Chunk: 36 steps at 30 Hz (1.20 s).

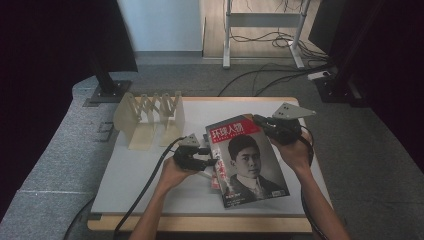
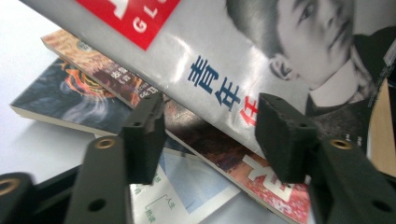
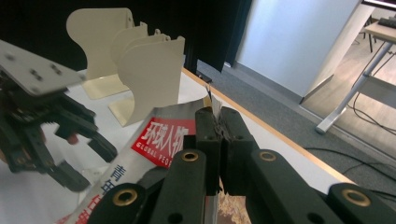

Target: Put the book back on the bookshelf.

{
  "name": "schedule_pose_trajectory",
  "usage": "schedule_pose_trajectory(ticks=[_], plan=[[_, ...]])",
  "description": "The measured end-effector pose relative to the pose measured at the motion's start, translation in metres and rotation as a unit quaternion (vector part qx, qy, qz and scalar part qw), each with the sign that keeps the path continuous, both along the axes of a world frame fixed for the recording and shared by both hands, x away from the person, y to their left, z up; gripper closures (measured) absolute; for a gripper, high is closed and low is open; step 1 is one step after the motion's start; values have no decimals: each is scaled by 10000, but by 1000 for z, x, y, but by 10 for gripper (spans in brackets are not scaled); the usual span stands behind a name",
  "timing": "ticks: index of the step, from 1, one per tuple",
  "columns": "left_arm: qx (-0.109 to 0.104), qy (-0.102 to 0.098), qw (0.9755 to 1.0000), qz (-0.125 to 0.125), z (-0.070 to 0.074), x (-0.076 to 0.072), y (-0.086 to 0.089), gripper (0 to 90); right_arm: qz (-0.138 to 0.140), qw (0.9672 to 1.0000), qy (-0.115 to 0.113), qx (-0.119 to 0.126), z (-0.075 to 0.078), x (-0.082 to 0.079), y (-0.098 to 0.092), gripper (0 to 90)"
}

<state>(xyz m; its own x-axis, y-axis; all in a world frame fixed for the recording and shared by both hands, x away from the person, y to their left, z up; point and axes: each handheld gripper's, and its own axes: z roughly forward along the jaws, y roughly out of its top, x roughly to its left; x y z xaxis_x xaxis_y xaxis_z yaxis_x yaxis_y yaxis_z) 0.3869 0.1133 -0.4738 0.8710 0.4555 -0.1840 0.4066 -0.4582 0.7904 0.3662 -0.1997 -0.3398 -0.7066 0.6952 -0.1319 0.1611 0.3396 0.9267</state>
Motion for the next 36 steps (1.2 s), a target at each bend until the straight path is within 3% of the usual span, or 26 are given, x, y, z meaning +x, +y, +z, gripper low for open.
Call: schedule_pose_trajectory(ticks=[6,7,9,11,12,14,16,18,27,36], plan=[[-223,217,9994,-140,-11,4,-6,393,85,9999,-68,36,3,-2,2,869],[-343,275,9988,-198,-14,5,-8,401,102,9999,-74,31,3,-2,3,868],[-388,289,9986,-225,-14,5,-9,424,113,9999,-83,32,3,-2,3,868],[-439,324,9983,-222,-15,5,-9,497,142,9999,-85,23,3,-3,4,868],[-514,391,9976,-229,-14,6,-8,497,150,9998,-88,28,3,-3,4,868],[-695,442,9963,-232,-12,7,-5,581,155,9998,-97,53,4,-4,3,868],[-776,331,9962,-237,-6,5,-4,665,155,9998,-98,76,4,-4,1,868],[-708,216,9970,-205,0,2,-5,713,159,9998,-105,115,4,-4,0,868],[-833,30,9965,-10,21,0,10,784,121,9997,-179,152,8,-5,-3,867],[-672,-411,9968,127,47,-12,20,821,65,9996,-101,270,10,-2,-10,864]])
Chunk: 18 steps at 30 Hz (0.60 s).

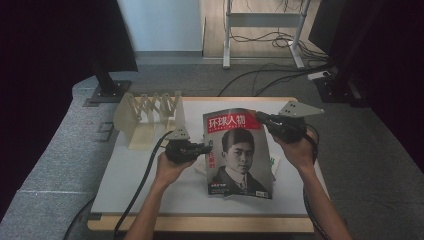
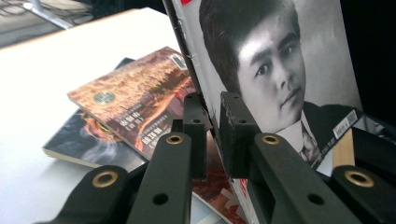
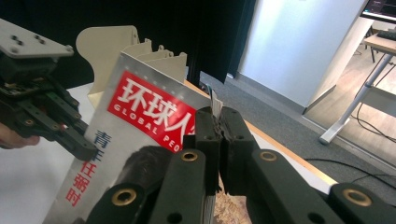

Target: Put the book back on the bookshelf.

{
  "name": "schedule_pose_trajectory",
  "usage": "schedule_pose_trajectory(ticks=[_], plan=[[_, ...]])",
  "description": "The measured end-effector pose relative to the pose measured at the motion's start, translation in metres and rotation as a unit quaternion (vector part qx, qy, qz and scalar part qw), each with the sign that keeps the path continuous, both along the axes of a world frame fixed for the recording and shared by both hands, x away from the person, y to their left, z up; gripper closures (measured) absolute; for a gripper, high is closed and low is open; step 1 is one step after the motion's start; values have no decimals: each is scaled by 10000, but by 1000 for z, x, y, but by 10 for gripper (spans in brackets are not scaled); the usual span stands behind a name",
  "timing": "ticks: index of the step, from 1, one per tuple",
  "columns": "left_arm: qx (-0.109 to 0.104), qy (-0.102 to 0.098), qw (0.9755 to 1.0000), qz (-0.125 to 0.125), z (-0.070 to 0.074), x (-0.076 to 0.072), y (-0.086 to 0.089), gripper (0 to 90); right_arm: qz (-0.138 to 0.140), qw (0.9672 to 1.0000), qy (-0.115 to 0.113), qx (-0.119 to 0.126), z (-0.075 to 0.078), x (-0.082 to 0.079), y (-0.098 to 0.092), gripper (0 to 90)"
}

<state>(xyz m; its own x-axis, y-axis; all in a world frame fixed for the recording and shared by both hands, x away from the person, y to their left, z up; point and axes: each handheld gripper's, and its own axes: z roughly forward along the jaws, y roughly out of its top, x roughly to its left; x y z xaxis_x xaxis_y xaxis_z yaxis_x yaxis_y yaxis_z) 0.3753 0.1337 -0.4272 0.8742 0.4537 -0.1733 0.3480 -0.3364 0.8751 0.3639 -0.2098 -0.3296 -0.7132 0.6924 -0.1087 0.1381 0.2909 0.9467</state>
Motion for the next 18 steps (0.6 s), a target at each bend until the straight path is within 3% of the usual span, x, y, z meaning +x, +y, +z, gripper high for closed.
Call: schedule_pose_trajectory(ticks=[9,14,18], plan=[[-140,-371,9992,101,20,-9,6,843,-57,9998,-93,155,9,-1,-6,864],[-152,-759,9967,253,35,-14,8,871,-84,9992,-250,286,16,-5,-9,864],[-149,-1104,9932,338,41,-20,9,873,-91,9987,-331,383,20,-7,-11,864]])
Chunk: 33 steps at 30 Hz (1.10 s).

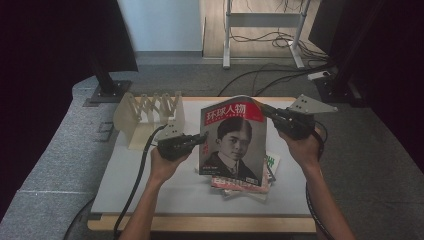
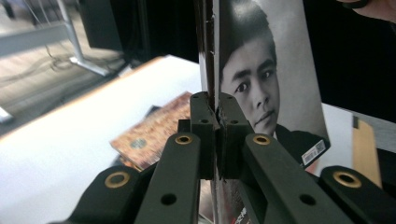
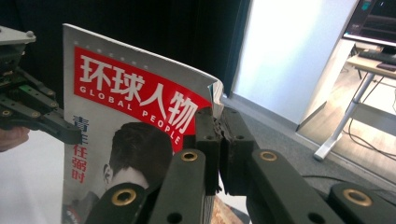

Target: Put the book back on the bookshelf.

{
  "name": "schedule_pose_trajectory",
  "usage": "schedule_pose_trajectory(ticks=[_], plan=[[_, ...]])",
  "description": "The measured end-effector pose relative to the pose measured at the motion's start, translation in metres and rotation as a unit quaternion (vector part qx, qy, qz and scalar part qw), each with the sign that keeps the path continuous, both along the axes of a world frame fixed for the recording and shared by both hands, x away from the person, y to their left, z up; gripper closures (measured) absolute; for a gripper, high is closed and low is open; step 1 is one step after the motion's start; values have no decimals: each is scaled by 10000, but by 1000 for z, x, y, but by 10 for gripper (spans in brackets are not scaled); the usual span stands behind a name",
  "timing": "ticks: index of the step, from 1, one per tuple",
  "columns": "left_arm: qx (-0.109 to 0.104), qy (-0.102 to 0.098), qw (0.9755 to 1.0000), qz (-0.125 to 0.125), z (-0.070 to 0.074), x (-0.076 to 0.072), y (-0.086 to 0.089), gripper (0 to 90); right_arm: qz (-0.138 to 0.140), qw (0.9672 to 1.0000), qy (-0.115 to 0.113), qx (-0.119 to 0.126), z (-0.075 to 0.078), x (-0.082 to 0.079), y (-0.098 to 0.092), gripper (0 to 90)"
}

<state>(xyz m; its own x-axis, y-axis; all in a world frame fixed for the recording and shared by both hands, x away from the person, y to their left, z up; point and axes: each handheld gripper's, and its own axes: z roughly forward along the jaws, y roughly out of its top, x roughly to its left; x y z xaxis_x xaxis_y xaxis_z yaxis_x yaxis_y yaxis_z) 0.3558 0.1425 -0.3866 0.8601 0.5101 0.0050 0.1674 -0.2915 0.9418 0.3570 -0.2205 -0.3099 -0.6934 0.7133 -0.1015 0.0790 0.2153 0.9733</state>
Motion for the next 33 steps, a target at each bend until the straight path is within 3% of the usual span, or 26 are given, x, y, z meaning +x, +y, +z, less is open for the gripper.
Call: schedule_pose_trajectory(ticks=[2,5,10,21,26,31,33], plan=[[32,-153,9999,41,0,-3,-1,873,-15,10000,-36,24,1,-1,0,864],[15,-184,9998,41,-5,-4,0,872,-16,10000,-65,22,2,-2,1,864],[-138,-24,9999,-81,-10,-4,11,871,62,10000,-23,51,2,-2,0,862],[-32,9,9998,-212,-11,-9,19,853,190,9998,-52,-26,7,-6,8,858],[-12,-68,9996,-260,-5,-9,13,829,171,9998,-45,77,2,-8,3,858],[-102,-87,9993,-363,8,-8,8,813,159,9998,-44,122,-1,-10,-4,858],[-40,-78,9992,-381,14,-7,5,792,159,9998,-42,133,-1,-10,-6,858]])
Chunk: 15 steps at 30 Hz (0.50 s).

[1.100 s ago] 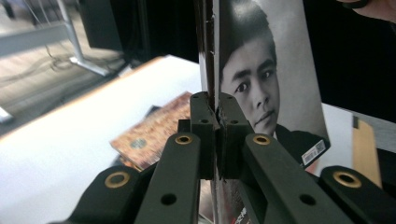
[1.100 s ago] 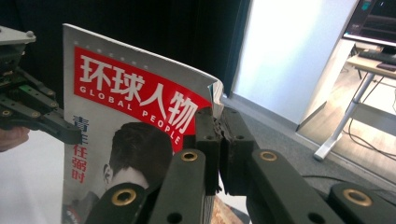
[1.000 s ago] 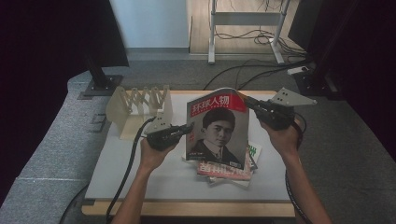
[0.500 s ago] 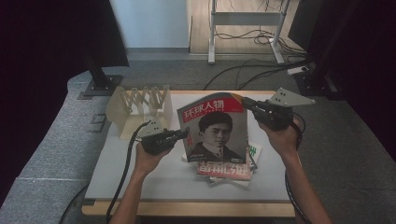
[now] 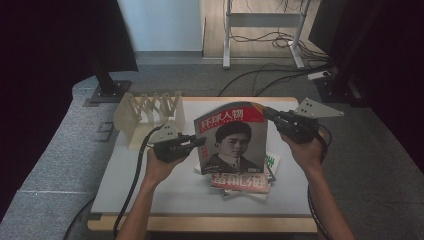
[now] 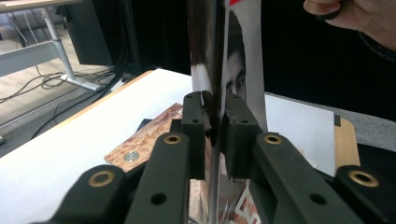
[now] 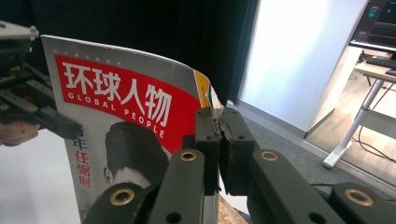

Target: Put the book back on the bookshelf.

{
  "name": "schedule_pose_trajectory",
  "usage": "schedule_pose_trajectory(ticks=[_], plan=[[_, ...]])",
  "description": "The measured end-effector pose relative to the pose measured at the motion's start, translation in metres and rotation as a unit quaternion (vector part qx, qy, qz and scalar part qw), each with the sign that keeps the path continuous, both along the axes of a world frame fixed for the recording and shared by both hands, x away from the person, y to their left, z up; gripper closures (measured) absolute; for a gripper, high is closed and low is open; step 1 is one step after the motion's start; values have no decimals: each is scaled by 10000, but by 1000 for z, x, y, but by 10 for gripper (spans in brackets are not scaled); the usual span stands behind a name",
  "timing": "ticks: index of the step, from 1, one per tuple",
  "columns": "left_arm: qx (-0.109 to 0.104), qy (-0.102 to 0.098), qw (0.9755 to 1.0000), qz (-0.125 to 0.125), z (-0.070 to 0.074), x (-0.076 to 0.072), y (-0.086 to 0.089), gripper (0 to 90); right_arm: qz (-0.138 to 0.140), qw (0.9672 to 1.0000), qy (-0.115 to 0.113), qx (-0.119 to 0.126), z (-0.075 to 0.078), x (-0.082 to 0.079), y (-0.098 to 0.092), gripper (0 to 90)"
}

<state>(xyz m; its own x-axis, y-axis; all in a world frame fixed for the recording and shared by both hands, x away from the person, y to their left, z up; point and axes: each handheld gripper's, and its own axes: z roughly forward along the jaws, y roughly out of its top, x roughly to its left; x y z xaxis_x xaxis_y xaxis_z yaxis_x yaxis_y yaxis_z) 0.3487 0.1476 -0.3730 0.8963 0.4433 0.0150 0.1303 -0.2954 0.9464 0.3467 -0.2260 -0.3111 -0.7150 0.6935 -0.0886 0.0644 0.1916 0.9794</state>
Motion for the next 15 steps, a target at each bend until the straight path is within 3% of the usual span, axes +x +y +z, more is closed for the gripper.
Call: schedule_pose_trajectory(ticks=[6,15], plan=[[110,-64,9999,-21,18,4,-8,743,32,10000,-25,11,-1,-1,-2,857],[144,-101,9998,-33,47,12,-17,752,60,9999,-82,9,-3,-3,-4,856]])
